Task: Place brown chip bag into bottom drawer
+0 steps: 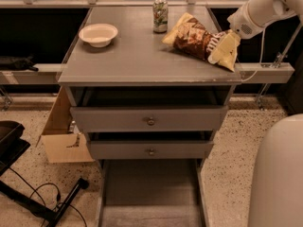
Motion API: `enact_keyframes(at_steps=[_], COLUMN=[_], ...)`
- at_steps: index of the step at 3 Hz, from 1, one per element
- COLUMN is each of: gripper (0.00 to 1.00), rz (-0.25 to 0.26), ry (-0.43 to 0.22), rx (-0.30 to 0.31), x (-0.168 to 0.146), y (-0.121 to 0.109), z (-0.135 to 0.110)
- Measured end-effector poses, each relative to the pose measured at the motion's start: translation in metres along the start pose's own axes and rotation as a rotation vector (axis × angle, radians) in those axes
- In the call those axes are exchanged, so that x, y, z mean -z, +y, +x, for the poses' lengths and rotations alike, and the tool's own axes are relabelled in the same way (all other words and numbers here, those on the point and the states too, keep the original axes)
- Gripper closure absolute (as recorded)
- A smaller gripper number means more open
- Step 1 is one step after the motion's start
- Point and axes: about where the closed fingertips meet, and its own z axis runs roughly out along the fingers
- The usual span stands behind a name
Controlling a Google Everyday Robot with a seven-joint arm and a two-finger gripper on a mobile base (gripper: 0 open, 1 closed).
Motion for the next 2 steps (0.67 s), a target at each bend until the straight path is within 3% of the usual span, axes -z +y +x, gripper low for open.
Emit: enact_keyframes(at_steps=[2], gripper=[0.00], rz=[-0.018], ry=[0.051], rx=[-0.078], x=[-0.029], y=[-0.006], z=[0.024])
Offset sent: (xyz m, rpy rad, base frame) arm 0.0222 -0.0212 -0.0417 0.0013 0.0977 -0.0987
